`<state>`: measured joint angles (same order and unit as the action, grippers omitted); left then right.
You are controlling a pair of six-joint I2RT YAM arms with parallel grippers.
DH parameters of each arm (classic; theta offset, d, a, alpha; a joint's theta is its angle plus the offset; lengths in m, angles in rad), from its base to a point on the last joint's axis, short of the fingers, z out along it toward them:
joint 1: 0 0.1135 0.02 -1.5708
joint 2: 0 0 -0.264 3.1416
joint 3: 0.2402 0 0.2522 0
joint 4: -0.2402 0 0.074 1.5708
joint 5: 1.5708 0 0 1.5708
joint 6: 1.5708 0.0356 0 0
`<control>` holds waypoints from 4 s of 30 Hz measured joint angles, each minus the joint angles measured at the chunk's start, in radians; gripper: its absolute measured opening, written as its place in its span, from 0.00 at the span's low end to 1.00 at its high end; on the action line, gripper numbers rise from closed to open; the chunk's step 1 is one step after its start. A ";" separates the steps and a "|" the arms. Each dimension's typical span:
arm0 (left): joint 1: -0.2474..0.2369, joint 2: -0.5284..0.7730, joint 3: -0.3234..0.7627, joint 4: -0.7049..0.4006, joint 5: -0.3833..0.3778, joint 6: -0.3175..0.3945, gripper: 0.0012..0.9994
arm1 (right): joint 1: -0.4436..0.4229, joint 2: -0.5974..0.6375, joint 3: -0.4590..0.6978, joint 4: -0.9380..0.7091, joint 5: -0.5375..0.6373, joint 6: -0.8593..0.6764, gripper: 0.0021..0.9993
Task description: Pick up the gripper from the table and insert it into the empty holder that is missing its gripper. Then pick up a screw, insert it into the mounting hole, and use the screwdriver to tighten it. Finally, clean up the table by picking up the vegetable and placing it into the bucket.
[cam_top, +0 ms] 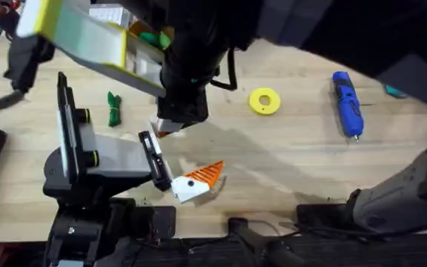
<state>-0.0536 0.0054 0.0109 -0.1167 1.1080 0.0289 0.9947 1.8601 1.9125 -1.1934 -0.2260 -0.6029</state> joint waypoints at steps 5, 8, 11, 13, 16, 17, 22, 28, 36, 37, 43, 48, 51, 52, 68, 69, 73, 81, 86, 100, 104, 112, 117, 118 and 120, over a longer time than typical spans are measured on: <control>0.000 0.002 0.000 -0.001 0.000 -0.012 0.99 | 0.000 0.007 0.000 0.004 0.000 0.000 0.00; 0.000 0.002 0.000 -0.001 0.000 -0.014 0.99 | 0.000 0.007 0.000 0.004 0.000 0.000 0.00; 0.000 0.002 0.000 -0.001 0.000 -0.015 0.99 | 0.000 0.007 0.000 0.004 0.000 0.000 0.00; 0.000 0.002 0.000 -0.001 0.000 -0.015 0.99 | 0.000 0.007 0.000 0.004 0.000 0.000 0.00; 0.000 0.002 0.000 -0.001 0.000 -0.015 0.99 | 0.000 0.007 0.000 0.004 0.000 0.000 0.00; 0.000 0.002 0.000 -0.001 0.000 -0.015 0.99 | 0.000 0.007 0.000 0.004 0.000 0.000 0.00; 0.000 0.002 0.000 -0.001 0.000 -0.015 0.99 | 0.000 0.007 0.000 0.004 0.000 0.000 0.00; 0.000 0.002 0.000 -0.001 0.000 -0.015 0.99 | 0.000 0.007 0.000 0.004 0.000 0.000 0.01; 0.000 0.002 0.000 0.000 0.003 -0.006 0.99 | 0.003 0.008 -0.002 0.001 0.002 0.000 0.98; 0.000 0.002 0.000 0.000 0.003 -0.005 0.99 | 0.003 0.008 -0.003 0.001 0.002 0.001 0.99; 0.000 0.002 0.000 0.000 0.003 -0.002 0.99 | 0.003 0.008 -0.004 0.001 0.002 0.001 1.00; 0.000 0.002 0.000 0.000 0.003 -0.002 0.99 | 0.003 0.008 -0.004 0.002 0.002 0.001 1.00; 0.000 0.002 0.000 0.000 0.003 -0.002 0.99 | 0.001 0.008 -0.004 0.005 0.002 0.001 1.00; 0.000 0.002 0.000 0.000 0.003 -0.002 0.99 | -0.002 0.008 -0.004 0.007 0.001 0.001 1.00; 0.000 0.002 0.000 0.000 0.003 -0.002 0.99 | -0.115 -0.101 -0.009 0.014 0.000 0.004 1.00; 0.000 0.002 0.000 0.000 0.003 -0.002 0.99 | -0.125 -0.115 -0.009 0.014 0.000 0.004 1.00; 0.000 0.002 0.000 0.000 0.003 -0.002 0.99 | -0.174 -0.164 -0.009 0.014 -0.002 0.004 1.00; 0.000 0.002 0.000 0.000 0.003 0.001 0.99 | -0.317 -0.323 -0.269 0.205 -0.189 -0.052 1.00; 0.000 0.002 0.000 0.000 0.003 0.001 0.99 | -0.400 -0.430 -0.463 0.243 -0.331 -0.151 1.00; 0.000 0.002 0.000 0.000 0.003 0.001 0.99 | -0.627 -0.611 -0.770 0.269 -0.637 -0.433 1.00; 0.000 0.002 0.000 0.000 0.003 0.001 0.99 | -0.628 -0.610 -0.816 0.293 -0.639 -0.480 1.00; 0.000 0.002 0.000 0.000 0.003 0.001 0.99 | -0.628 -0.610 -0.817 0.299 -0.590 -0.505 1.00; 0.000 0.002 0.000 0.000 0.003 0.001 0.99 | -0.628 -0.610 -0.817 0.304 -0.581 -0.505 1.00; 0.000 0.002 0.000 0.000 0.003 0.001 0.99 | -0.628 -0.610 -0.817 0.305 -0.580 -0.505 1.00; 0.000 0.002 0.000 0.000 0.003 0.001 0.99 | -0.628 -0.610 -0.817 0.305 -0.578 -0.505 1.00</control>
<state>-0.0536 0.0071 0.0108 -0.1169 1.1110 0.0298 0.3668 1.2503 1.0958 -0.8886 -0.8043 -1.1084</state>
